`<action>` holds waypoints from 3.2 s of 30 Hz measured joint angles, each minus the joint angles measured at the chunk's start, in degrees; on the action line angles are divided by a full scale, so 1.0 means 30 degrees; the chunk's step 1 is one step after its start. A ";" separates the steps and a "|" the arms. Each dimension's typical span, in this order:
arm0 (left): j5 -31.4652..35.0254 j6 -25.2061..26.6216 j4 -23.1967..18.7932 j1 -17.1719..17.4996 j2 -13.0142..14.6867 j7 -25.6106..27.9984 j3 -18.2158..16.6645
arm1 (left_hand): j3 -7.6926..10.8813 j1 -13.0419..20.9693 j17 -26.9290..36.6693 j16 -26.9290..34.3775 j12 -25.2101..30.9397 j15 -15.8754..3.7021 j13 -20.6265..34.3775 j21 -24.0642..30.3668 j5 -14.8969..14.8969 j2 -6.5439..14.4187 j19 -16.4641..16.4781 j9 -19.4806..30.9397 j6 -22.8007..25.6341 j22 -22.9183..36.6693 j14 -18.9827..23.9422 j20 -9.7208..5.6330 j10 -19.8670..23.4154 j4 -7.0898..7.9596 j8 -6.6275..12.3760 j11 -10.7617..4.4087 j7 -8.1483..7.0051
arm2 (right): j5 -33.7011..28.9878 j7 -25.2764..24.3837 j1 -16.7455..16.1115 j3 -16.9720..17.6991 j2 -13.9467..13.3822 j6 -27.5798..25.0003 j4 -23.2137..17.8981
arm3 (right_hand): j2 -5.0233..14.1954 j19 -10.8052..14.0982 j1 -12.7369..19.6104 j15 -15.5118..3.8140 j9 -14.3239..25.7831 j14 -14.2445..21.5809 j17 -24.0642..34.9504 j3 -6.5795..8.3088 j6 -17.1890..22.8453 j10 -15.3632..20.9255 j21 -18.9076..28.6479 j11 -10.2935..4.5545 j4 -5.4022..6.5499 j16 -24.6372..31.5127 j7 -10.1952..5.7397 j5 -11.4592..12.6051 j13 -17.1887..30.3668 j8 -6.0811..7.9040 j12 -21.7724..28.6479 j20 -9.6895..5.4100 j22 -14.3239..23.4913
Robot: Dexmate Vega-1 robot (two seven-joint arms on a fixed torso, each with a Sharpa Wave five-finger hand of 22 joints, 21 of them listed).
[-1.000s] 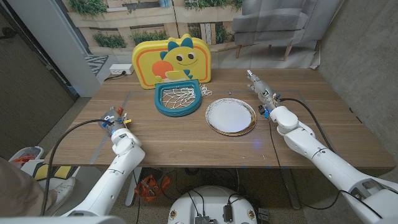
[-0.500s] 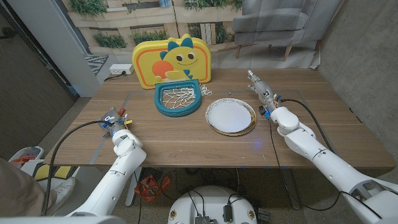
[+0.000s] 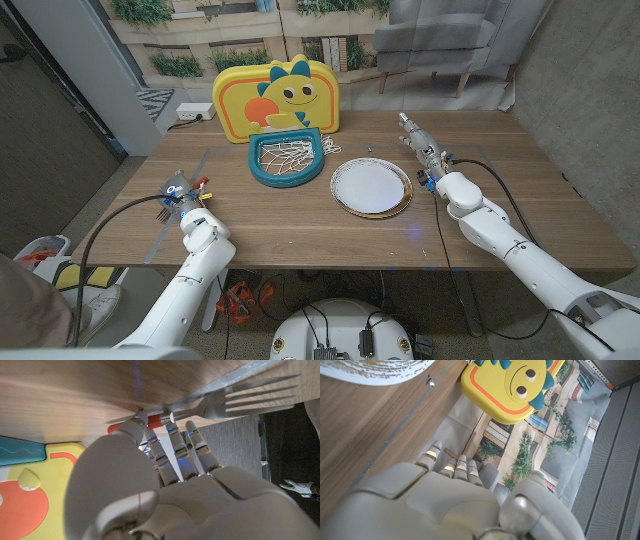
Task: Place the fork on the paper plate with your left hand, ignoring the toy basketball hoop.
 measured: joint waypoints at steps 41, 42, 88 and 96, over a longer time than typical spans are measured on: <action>-0.0255 -0.0740 -0.0164 0.0352 -0.0639 0.1536 -0.0572 | -0.1731 0.2046 0.0197 -0.1271 0.0285 -0.1569 -0.0523 0.3701 -0.0249 -0.0153 0.2555 0.1184 0.5936 0.0878 0.4081 -0.1516 -0.0345 0.0307 0.2038 0.0265 0.1108 | 0.0141 0.0228 0.0062 0.0063 -0.0067 0.0065 0.0055 | 0.0000 0.0175 0.0001 0.0004 0.0000 -0.0003 -0.0003 0.0000 0.0000 0.0000 0.0000 0.0000 0.0001 0.0000 0.0000 0.0000 -0.0001 0.0000 0.0000 -0.0033 0.0000; -0.0231 -0.0727 -0.0207 0.0370 -0.0647 0.1562 -0.0577 | -0.1732 0.2047 0.0225 -0.1272 0.0284 -0.1569 -0.0522 0.3710 -0.0249 -0.0151 0.2550 0.1266 0.6147 0.0883 0.4081 -0.1520 -0.0318 0.0306 0.2120 0.0239 0.1103 | 0.0155 0.0228 0.0060 0.0071 -0.0063 0.0094 0.0066 | 0.0000 0.0174 0.0000 0.0004 0.0000 -0.0004 -0.0003 0.0000 0.0000 0.0000 0.0000 0.0000 0.0001 0.0000 0.0000 0.0000 -0.0001 0.0000 0.0000 -0.0034 0.0000; 0.0615 -0.0536 -0.2632 0.1528 -0.1053 0.1766 -0.0973 | -0.2338 0.2297 0.0248 -0.1865 -0.0106 -0.1798 -0.0605 0.5490 -0.0255 -0.0042 0.2147 0.3342 0.7148 0.1146 0.4604 -0.1446 -0.0139 0.0443 0.3887 0.0270 0.1040 | 0.0294 0.0511 -0.0253 0.0268 -0.0290 0.0401 -0.0223 | -0.0001 0.0171 0.0000 0.0004 0.0000 -0.0005 -0.0005 0.0000 0.0000 0.0000 0.0000 0.0000 0.0001 -0.0001 0.0000 0.0000 0.0000 -0.0001 0.0000 -0.0031 0.0000; 0.0968 -0.0532 -0.3494 0.1846 -0.1073 0.1698 -0.1016 | -0.2417 0.2298 0.0167 -0.2001 -0.0140 -0.1756 -0.0597 0.5688 -0.0255 -0.0042 0.2044 0.3516 0.7146 0.1145 0.4695 -0.1552 0.0032 0.0364 0.3892 0.0307 0.1040 | 0.0318 0.0563 -0.0294 0.0308 -0.0374 0.0420 -0.0349 | 0.0079 0.0171 -0.0079 0.0005 0.0000 -0.0004 -0.0004 0.0000 0.0000 0.0000 -0.0001 0.0000 0.0000 0.0000 0.0000 0.0000 0.0000 0.0000 0.0000 -0.0031 0.0000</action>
